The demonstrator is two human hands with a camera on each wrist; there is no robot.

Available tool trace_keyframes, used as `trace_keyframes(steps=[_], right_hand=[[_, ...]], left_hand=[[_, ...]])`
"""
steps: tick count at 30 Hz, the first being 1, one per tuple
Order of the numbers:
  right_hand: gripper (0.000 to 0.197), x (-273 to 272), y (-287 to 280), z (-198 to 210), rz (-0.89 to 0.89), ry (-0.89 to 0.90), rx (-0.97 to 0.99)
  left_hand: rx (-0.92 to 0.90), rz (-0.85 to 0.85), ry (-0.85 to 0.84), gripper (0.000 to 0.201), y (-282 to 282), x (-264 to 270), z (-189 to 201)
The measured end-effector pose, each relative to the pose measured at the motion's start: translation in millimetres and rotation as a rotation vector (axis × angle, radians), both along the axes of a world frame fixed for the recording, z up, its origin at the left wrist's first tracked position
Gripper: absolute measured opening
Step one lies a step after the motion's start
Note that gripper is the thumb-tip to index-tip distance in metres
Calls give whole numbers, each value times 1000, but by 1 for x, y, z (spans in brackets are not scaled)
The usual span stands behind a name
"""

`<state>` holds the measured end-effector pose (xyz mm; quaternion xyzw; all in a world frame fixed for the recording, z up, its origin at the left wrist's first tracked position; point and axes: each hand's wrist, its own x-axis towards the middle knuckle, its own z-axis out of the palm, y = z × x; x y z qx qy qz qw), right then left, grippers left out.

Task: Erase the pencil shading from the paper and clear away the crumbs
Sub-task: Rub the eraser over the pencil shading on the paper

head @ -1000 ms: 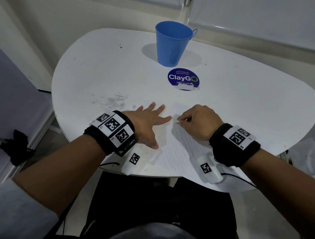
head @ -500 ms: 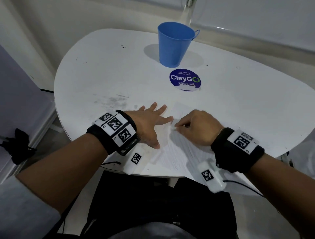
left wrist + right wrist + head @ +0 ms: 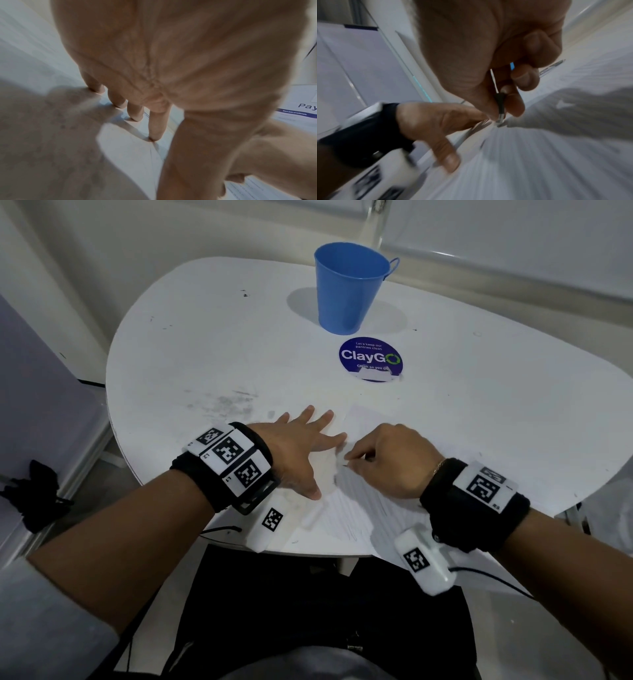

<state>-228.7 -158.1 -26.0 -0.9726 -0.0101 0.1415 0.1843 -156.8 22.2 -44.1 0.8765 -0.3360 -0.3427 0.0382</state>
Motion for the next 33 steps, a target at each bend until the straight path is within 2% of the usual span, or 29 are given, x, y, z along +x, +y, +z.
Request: trace_keyframes(steps=[3, 7, 12, 16, 20, 25, 28, 30, 33], right_hand=[[17, 11, -9, 1, -137, -45, 4], [17, 1, 0, -1, -15, -7, 53], [17, 12, -10, 1, -133, -50, 16], [18, 0, 3, 1, 21, 16, 23], [17, 14, -6, 4, -125, -61, -37], [20, -3, 5, 2, 11, -27, -65], [20, -2, -1, 4, -54, -71, -58], [19, -5, -1, 5, -45, -50, -11], [20, -8, 2, 2, -46, -35, -43]], left_hand=[[3, 2, 0, 108, 1, 1, -3], [-1, 1, 2, 108, 0, 1, -3], [-12, -2, 0, 108, 1, 1, -4], [-6, 7, 0, 108, 0, 0, 0], [7, -4, -10, 107, -1, -1, 0], [3, 3, -4, 106, -1, -2, 4], [8, -1, 3, 107, -1, -1, 3], [7, -3, -8, 106, -1, -2, 2], [-18, -3, -21, 101, 0, -3, 1]])
